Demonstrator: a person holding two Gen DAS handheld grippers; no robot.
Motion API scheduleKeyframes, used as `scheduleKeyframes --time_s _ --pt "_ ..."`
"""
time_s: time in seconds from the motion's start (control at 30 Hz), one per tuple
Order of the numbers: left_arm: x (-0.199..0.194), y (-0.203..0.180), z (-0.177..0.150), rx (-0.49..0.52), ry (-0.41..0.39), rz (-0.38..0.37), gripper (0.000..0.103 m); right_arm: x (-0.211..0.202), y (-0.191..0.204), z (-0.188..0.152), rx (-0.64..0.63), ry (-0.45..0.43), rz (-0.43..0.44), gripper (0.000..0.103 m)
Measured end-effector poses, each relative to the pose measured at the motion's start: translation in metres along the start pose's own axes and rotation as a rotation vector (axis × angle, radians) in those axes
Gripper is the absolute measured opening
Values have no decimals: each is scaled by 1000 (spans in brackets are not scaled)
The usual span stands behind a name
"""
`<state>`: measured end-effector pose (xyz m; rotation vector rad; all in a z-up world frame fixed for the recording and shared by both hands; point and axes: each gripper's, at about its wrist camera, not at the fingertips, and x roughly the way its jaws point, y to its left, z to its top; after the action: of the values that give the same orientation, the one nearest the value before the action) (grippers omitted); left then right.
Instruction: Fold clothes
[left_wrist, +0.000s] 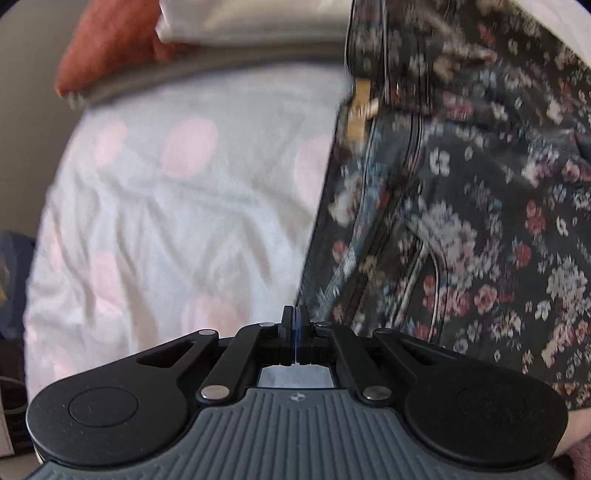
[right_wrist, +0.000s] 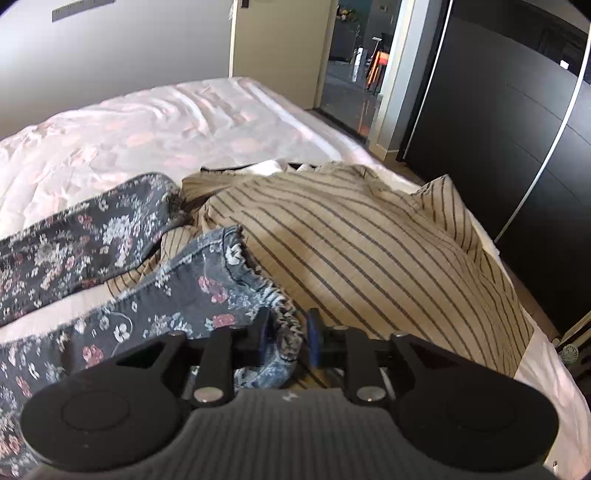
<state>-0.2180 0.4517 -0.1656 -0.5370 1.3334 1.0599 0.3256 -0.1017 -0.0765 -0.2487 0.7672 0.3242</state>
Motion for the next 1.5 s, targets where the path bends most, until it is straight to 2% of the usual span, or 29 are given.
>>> scheduleKeyframes --time_s 0.03,0.1,0.27,0.33,0.37,0.5,0.6,0.67,0.77,0.83,0.97,1.1,1.2,1.3,1.43,1.47,1.5 --pt "-8 -2 -1 8 -43 12 0 -4 2 -1 -2 -13 -1 40" --pt "-25 -9 -4 27 -130 12 0 -10 8 -2 -36 -40 -22 48" --pt "-61 -41 -21 181 -349 16 0 -21 26 2 -106 -60 -92 54" --pt "-75 -55 -27 246 -436 18 1 -26 30 4 -103 -67 -108 69" --pt "-82 -61 -30 278 -480 20 1 -29 33 5 -102 -75 -111 71" --pt "-95 -92 -44 506 -633 97 6 -38 46 4 -135 -75 -96 72" --pt "-93 -112 -58 708 -681 111 11 -42 59 0 -164 -54 -74 72" --pt "-92 -124 -70 843 -682 72 12 -44 68 -5 -177 -41 -59 72" --pt "-89 -144 -89 1045 -627 16 15 -44 85 -15 -199 -16 -36 73" --pt "-85 -159 -103 1162 -590 -3 22 -43 98 -22 -227 4 -27 73" --pt "-69 -188 -124 1320 -508 -29 39 -42 121 -31 -283 32 -7 73" --pt "-46 -204 -138 1447 -407 -31 43 -47 134 -30 -319 35 11 73" --pt "-27 -214 -139 1464 -372 35 43 -51 138 -31 -341 29 7 78" --pt "-13 -218 -141 1481 -331 36 43 -53 137 -32 -346 36 -4 78" --pt "0 -221 -150 1528 -334 73 42 -53 132 -34 -323 54 -7 78" --pt "1 -221 -152 1530 -334 78 41 -52 131 -36 -322 59 -6 78" --pt "2 -221 -153 1530 -334 83 36 -51 131 -37 -325 64 -5 78"
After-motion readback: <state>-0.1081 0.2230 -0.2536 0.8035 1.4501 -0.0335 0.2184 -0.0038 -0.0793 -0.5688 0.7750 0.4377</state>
